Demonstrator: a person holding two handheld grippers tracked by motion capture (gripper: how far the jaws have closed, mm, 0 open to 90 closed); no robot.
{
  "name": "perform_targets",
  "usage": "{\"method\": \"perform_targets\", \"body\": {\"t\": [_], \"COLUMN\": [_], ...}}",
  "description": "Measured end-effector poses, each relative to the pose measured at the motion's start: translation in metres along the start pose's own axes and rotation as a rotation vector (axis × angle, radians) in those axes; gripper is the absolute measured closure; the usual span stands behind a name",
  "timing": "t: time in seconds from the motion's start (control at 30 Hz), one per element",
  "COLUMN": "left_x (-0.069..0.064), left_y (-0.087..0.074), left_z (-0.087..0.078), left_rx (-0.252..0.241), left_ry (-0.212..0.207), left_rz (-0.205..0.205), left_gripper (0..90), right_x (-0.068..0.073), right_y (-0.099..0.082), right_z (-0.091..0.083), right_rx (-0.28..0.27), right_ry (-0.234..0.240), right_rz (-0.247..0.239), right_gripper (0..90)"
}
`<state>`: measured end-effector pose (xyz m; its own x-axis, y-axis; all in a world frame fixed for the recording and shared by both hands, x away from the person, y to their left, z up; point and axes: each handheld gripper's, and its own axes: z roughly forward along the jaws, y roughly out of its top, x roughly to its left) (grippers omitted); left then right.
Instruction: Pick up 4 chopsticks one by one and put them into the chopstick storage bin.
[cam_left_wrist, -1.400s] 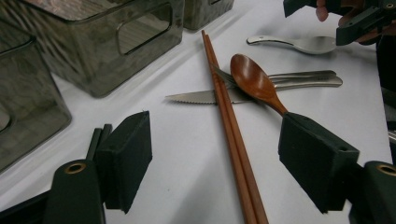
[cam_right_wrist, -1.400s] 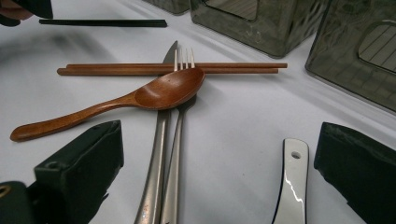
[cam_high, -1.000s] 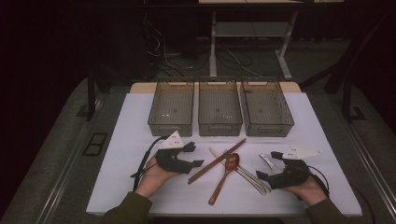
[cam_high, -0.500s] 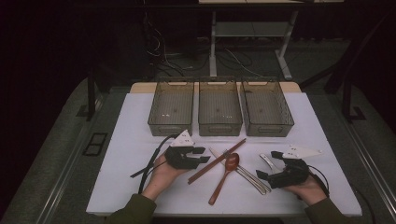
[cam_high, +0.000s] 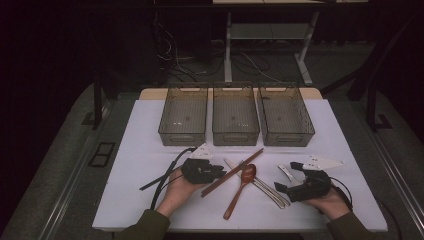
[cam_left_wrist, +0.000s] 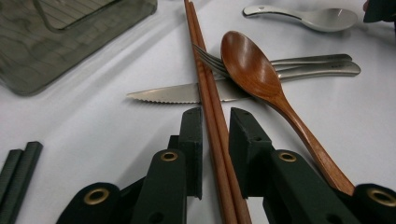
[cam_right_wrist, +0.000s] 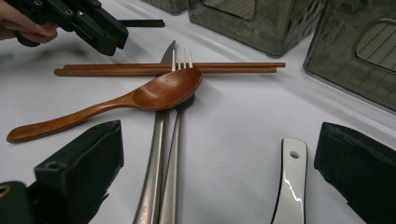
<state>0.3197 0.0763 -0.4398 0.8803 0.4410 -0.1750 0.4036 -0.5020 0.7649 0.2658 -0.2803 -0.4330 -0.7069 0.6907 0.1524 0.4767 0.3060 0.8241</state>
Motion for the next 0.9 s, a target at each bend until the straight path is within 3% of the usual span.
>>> {"method": "perform_targets", "body": {"t": [0.53,0.9], "left_x": [0.0001,0.0009], "left_y": [-0.0033,-0.0044], "left_z": [0.0080,0.0094], "left_rx": [0.036,0.055], "left_ry": [-0.007,0.020], "left_rz": [-0.013,0.003], "left_gripper": [77.2,77.2], "right_x": [-0.0002,-0.0001], "right_y": [0.0000,0.0000], "right_z": [0.0002,0.0001], "right_rx": [0.001,0.002], "right_ry": [-0.002,-0.003], "right_rz": [-0.002,-0.002], "right_gripper": [1.0,1.1]}}
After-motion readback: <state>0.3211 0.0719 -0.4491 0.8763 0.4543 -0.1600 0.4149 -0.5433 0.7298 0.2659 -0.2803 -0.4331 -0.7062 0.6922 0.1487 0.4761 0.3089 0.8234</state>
